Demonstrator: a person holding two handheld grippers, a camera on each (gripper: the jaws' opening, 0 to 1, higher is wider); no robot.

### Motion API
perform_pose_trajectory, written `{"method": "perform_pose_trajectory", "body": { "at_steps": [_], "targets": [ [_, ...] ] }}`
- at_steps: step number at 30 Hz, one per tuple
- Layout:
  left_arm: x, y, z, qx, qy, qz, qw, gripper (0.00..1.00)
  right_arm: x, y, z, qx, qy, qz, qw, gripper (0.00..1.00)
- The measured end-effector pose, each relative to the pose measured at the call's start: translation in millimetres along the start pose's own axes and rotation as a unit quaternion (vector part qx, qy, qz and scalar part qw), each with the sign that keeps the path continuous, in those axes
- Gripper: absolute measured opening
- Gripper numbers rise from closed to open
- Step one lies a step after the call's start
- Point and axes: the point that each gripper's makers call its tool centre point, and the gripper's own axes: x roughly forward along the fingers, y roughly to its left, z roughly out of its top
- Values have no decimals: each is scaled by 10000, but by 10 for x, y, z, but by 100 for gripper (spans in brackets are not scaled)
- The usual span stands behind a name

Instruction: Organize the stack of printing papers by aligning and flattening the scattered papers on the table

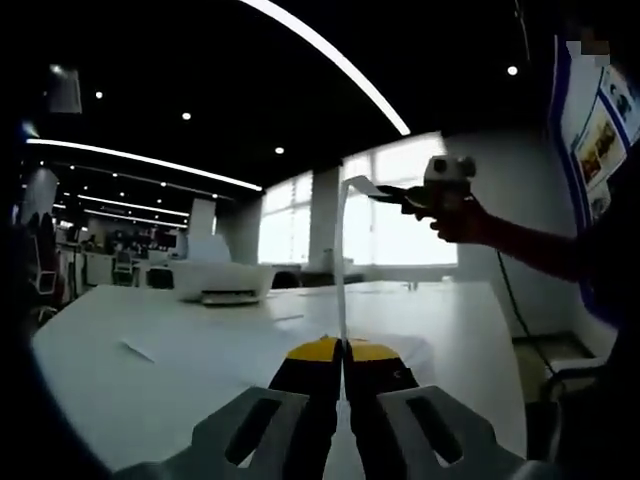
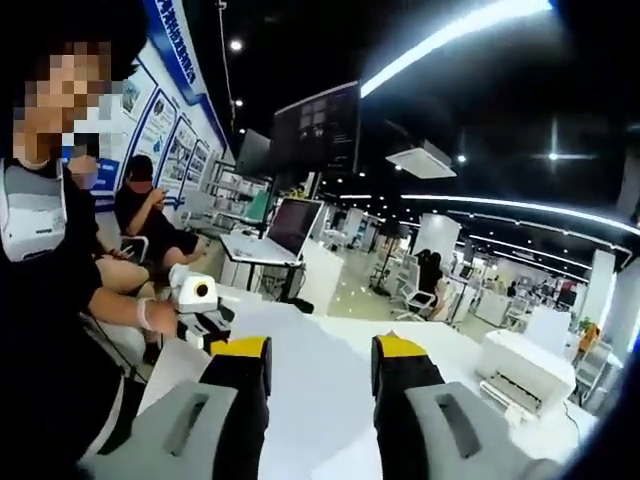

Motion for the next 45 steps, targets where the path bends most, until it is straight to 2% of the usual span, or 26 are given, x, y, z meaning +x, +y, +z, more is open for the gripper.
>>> {"method": "perform_pose_trajectory", "body": {
  "at_steps": [6,12,25,36,45],
  "targets": [
    [-62,19,31,18,-27,64,10000,6,-103,31,-58,58,-70,-86,9999,36],
    [-94,64,18,13,-14,115,9999,6,-226,-61,-246,256,-31,-320,9992,36],
    [-126,136,-49,-36,25,203,9998,6,-442,-211,-508,532,-55,-709,9961,36],
    [-158,198,-97,-87,51,284,9995,6,-672,-377,-861,912,1,-1109,9896,36],
    [-173,239,-141,-172,33,302,9994,6,-786,-423,-982,976,16,-1287,9869,36]
  ]
}}
